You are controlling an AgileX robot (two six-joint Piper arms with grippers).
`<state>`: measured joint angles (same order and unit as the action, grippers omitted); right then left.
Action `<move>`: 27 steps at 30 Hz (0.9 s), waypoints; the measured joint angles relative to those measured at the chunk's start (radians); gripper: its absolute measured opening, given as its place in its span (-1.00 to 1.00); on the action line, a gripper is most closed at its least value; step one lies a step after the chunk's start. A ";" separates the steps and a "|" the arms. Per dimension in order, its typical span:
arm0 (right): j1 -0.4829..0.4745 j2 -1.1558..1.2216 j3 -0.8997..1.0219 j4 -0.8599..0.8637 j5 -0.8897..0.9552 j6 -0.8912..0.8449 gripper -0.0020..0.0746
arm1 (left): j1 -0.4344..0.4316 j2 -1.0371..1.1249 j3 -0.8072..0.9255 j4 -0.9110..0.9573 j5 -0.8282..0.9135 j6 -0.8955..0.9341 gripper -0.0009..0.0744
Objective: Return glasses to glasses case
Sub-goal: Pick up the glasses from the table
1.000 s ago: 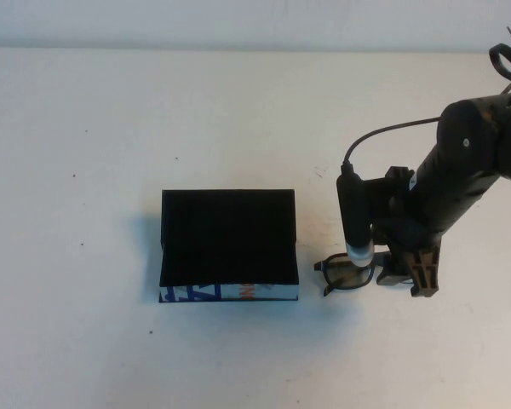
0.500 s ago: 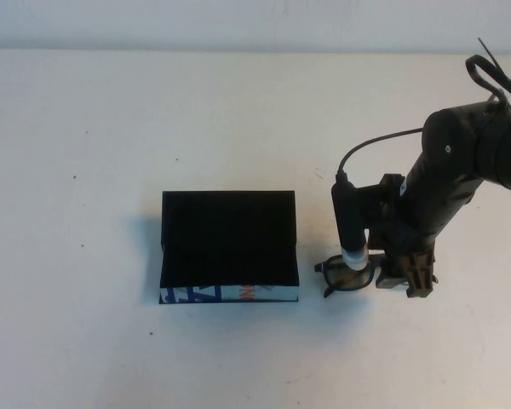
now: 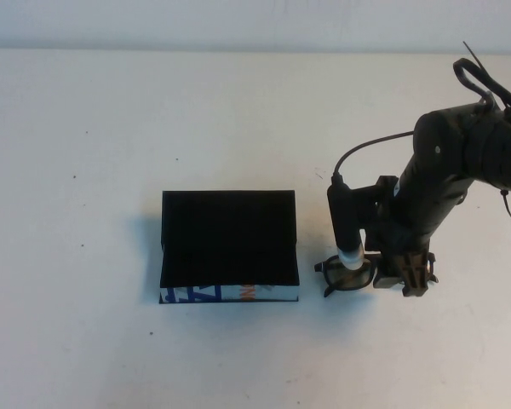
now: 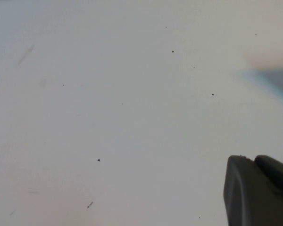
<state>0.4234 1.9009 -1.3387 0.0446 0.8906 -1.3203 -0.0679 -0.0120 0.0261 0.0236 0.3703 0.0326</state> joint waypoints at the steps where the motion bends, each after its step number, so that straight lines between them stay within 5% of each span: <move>1: 0.000 0.000 0.000 0.000 0.000 0.000 0.10 | 0.000 0.000 0.000 0.000 0.000 0.000 -0.98; 22: 0.000 0.037 0.000 -0.006 0.024 -0.001 0.08 | 0.000 0.000 0.000 0.000 0.000 0.000 -0.98; 27: 0.000 0.029 0.000 -0.012 0.048 -0.001 -0.10 | 0.000 0.000 0.000 0.000 0.000 0.000 -0.98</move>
<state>0.4234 1.9300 -1.3387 0.0324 0.9389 -1.3209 -0.0679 -0.0120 0.0261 0.0236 0.3703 0.0326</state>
